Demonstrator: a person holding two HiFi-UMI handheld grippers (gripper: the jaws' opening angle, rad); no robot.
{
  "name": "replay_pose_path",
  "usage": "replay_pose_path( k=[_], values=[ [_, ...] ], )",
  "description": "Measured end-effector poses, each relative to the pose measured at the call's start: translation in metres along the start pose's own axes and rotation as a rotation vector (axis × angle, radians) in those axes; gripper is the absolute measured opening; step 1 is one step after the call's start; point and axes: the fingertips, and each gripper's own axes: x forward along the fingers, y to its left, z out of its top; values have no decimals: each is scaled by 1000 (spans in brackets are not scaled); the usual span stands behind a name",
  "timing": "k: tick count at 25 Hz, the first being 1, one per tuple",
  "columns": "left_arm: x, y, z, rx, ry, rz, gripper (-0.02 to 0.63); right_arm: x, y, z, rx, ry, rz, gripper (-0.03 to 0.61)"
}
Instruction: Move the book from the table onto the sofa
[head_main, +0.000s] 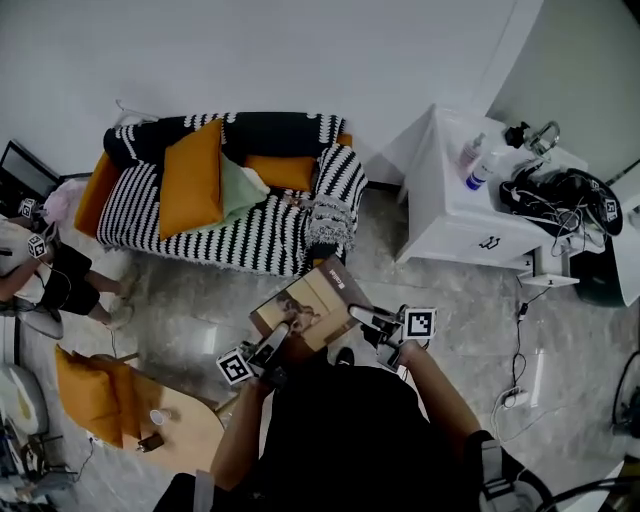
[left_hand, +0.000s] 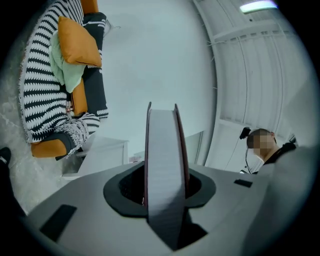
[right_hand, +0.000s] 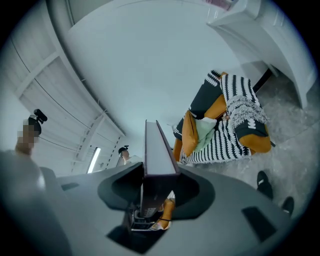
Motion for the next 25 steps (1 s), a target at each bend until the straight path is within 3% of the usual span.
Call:
replay_pose_path(
  k=[7,18,21,25],
  values=[
    [41,33,24,-58,71,-1,147,2,-23,35,25,-84,-66,164],
    [125,80,112,-71,232,-40,147,45,-63,127,9,-183,-199,195],
    [137,93,125,-91,309,-46,147,52,-72,138,36,-217,-250,195],
    [155,116,134,-36,463,-34,147,50,-82,149,15,-285,-285,196]
  ],
)
